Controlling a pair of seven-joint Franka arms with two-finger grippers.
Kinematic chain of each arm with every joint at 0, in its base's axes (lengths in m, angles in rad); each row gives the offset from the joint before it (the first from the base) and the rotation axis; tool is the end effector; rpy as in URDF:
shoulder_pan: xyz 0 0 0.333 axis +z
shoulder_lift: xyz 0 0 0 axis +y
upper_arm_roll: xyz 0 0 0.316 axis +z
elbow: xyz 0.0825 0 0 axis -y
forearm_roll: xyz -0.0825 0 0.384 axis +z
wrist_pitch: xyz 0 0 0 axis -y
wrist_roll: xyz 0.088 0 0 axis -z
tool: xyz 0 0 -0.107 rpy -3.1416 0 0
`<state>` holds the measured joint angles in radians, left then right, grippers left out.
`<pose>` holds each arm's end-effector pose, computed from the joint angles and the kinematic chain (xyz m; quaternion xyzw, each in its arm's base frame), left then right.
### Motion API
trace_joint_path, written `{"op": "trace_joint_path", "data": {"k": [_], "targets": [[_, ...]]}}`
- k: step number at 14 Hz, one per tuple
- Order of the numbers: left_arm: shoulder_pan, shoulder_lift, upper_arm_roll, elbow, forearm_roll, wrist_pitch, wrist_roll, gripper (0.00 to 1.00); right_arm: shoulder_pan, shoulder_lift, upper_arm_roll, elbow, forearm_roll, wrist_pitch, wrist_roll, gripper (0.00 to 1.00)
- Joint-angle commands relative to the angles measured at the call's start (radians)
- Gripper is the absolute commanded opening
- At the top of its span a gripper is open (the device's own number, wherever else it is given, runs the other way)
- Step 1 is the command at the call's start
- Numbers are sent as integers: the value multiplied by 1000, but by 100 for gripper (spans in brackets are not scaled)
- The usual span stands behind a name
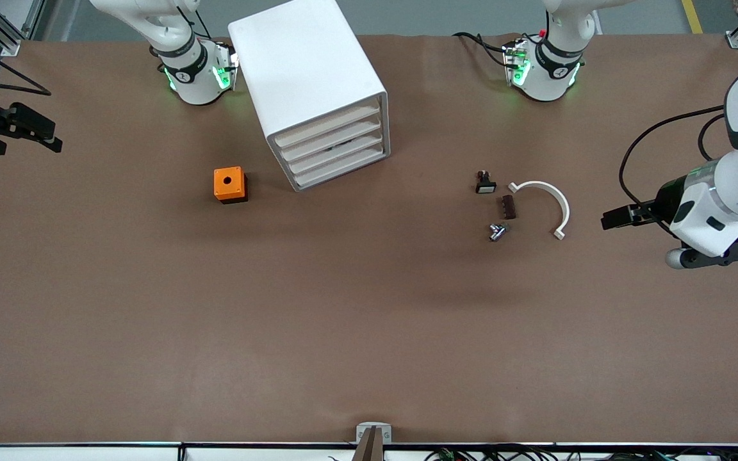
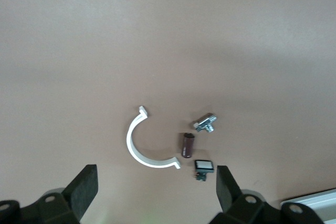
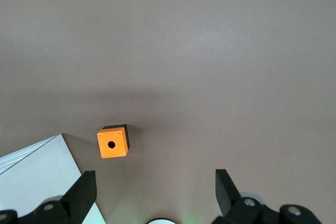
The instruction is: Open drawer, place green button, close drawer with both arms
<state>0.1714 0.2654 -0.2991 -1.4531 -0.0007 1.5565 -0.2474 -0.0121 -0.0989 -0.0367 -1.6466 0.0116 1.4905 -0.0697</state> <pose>0.6193 -0.0582 0.5280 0.9945 0.0616 -0.0811 0.0246 0.5140 -0.0248 0.6351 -0.9995 -0.0109 0.0281 0.0093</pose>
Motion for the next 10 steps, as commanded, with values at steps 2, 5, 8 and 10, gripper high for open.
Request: {"op": "trace_joint_path", "data": {"k": [2, 5, 8, 10], "targets": [[-194, -107, 254, -108, 7, 0, 109, 99, 1, -24, -2, -27, -18, 19, 2, 100], [-268, -133, 333, -153, 7, 13, 122, 99, 3, -25, -2, -25, -18, 51, 2, 100], [-262, -170, 339, -208, 5, 75, 129, 99, 3, -27, -3, -25, -18, 85, 2, 100], [-257, -202, 331, -239, 5, 111, 129, 99, 3, -27, -3, -24, -18, 91, -1, 100]]}}
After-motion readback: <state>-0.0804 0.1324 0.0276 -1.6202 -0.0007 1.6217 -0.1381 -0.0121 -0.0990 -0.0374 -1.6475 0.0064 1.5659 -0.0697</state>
